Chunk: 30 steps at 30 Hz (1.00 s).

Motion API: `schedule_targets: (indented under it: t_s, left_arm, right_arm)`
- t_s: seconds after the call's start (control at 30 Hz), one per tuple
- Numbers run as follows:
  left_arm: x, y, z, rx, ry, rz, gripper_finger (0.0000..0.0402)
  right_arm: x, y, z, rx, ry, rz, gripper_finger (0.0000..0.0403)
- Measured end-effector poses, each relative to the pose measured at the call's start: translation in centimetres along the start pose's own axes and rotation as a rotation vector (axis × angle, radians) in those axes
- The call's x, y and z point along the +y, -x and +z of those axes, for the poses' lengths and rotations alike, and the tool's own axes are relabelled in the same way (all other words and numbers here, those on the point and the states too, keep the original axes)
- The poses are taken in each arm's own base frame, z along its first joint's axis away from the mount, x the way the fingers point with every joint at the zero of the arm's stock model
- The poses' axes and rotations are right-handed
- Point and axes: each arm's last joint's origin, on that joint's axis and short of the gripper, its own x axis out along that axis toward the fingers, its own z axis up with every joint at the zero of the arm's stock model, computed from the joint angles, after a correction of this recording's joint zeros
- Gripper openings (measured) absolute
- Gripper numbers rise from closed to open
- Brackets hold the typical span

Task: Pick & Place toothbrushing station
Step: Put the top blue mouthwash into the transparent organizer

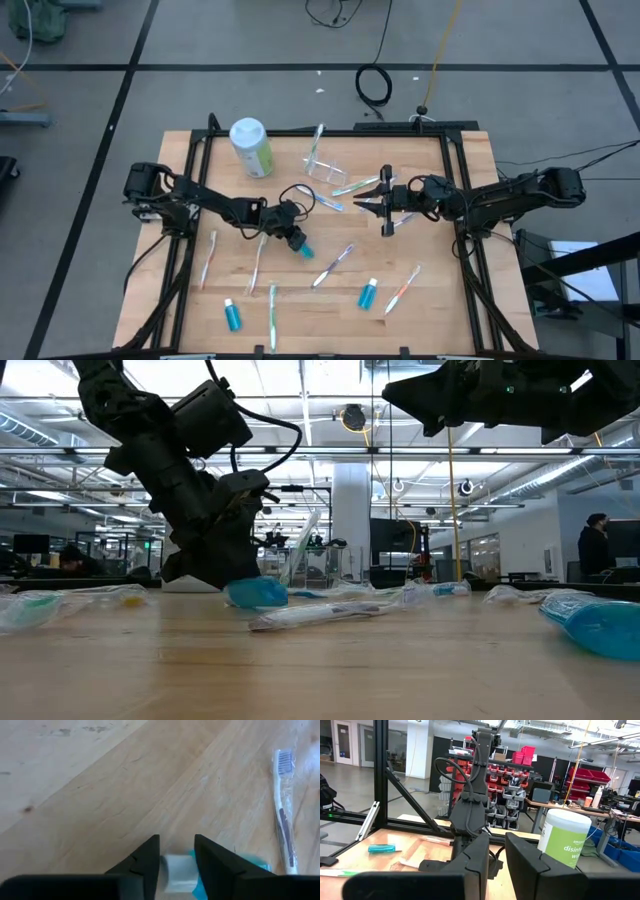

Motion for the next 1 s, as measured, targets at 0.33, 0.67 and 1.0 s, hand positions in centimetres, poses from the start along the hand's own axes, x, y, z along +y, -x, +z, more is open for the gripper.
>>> schedule_targets:
  t_s: [0.33, 0.67, 1.0]
  left_arm:
    - [0.2, 0.0, 0.3, -0.001, -0.218, -0.016, 0.0062]
    - [0.6, 0.3, 3.0, 0.020, -0.431, -0.207, 0.0090]
    - [-2.7, 1.7, 6.3, -0.012, -0.423, -0.289, 0.0125]
  right_arm:
    - [0.0, 0.0, 0.0, 0.000, 0.000, 0.001, 0.0055]
    - [0.0, 0.0, 0.0, 0.000, 0.000, 0.000, 0.0055]
    - [0.0, 0.0, 0.0, 0.005, 0.000, 0.001, 0.0055]
